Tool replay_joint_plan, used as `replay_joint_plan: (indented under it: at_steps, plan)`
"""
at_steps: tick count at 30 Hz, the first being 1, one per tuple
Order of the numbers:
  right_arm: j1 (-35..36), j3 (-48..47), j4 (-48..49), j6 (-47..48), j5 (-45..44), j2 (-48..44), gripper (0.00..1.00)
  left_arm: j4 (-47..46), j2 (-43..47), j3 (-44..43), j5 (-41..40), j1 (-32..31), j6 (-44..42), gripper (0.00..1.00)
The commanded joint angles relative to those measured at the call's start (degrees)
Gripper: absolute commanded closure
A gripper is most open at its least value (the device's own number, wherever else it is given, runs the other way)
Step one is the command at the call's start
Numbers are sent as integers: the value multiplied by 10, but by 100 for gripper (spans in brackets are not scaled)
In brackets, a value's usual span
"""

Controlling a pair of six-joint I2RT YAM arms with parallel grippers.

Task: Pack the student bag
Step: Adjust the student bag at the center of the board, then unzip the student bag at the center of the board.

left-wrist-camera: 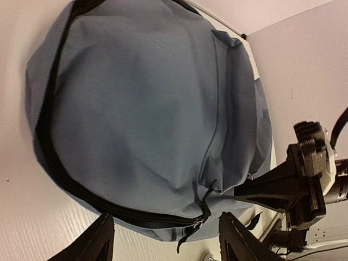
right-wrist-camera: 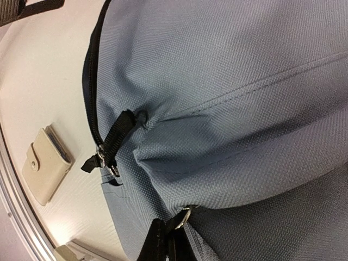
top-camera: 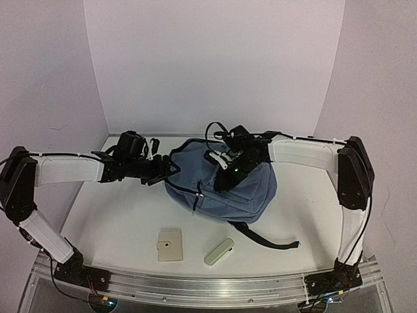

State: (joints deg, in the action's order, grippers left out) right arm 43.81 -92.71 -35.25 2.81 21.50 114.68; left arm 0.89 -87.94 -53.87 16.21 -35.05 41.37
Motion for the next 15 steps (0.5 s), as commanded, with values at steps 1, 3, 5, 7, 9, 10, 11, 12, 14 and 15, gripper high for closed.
replay_joint_plan:
  at_steps: [1, 3, 5, 7, 9, 10, 11, 12, 14, 15]
  plan:
    - [0, -19, 13, -1, -6, -38, 100, -77, 20, 13, 7, -22, -64, 35]
    - [0, -22, 11, -1, -5, -48, 100, -99, 16, 15, 19, -29, -94, 36]
    - [-1, -24, 8, -3, -7, -53, 100, -112, 7, 12, 26, -38, -135, 36]
    - [-2, -30, 3, -1, -12, -50, 100, -120, -8, 6, 23, -49, -175, 37]
    - [-5, -34, -2, 0, -15, -46, 100, -134, -20, 2, 22, -60, -223, 37]
    - [-9, -38, -6, -1, -15, -44, 100, -150, -25, 6, 20, -62, -238, 37]
    - [-13, -42, -10, -4, -15, -43, 100, -167, -27, 10, 18, -63, -256, 37]
    - [-15, -47, -14, -4, -14, -43, 100, -180, -29, 15, 20, -65, -269, 37]
    - [-21, -53, -21, -6, -14, -46, 100, -200, -33, 17, 17, -68, -305, 38]
    - [-23, -54, -23, -5, -14, -48, 100, -203, -37, 16, 17, -69, -318, 38]
